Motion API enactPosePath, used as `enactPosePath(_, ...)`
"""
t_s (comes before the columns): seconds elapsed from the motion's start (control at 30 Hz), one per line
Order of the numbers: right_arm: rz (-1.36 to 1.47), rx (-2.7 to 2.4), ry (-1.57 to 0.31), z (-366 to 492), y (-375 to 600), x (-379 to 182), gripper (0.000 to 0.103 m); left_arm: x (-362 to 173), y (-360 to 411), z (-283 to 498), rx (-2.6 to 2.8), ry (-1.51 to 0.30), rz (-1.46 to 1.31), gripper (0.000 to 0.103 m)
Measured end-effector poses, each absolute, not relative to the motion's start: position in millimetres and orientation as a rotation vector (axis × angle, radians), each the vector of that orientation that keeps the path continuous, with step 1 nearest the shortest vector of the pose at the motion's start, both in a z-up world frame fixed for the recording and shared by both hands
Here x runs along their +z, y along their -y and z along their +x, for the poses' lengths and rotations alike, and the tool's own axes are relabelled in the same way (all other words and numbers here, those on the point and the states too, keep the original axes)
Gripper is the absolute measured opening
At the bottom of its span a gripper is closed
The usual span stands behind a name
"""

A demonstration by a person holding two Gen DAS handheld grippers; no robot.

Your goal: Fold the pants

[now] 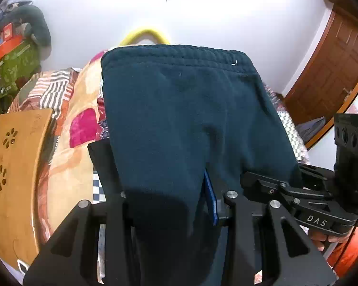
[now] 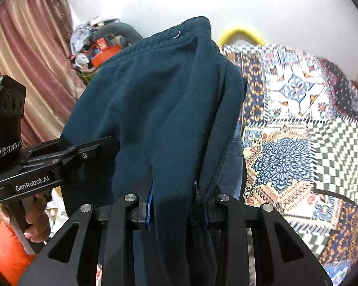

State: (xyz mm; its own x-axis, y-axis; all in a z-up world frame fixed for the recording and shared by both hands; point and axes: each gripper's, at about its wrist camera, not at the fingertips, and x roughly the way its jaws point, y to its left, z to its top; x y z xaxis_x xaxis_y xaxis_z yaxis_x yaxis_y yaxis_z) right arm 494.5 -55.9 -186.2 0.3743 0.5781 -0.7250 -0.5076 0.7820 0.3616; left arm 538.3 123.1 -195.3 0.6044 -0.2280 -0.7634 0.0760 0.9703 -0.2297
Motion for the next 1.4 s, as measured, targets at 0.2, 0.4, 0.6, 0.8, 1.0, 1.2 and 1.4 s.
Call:
enactPosePath(0.2, 0.069, 0.644, -1.061, 523, 46, -222, 0.027, -250, -123, 573, -0.141, -0.977, -0.159, 0.038)
enactPosePath(0.4, 0.025, 0.626, -1.134, 530, 46, -240, 0.03, -278, -120, 589, -0.13, -1.02, -0.185, 0.042)
enactPosePath(0.6, -0.018, 0.593, -1.112, 515, 60, -230, 0.037, -273, -126, 571, -0.027, -1.042, -0.149, 0.064)
enactPosePath(0.8, -0.052, 0.552, -1.01, 471, 83, -188, 0.04, -227, -137, 519, -0.008, -0.984, -0.183, 0.064)
enactPosePath(1.0, 0.0, 0.577, -0.821, 406, 118, -115, 0.04, -143, -126, 418, -0.004, -0.79, -0.085, 0.064)
enactPosePath(1.2, 0.031, 0.594, -0.588, 312, 144, -38, 0.04, -56, -100, 308, -0.024, -0.563, -0.033, 0.064)
enactPosePath(1.4, 0.065, 0.611, -0.424, 229, 162, 12, 0.04, 3, -80, 209, -0.002, -0.362, -0.009, 0.064)
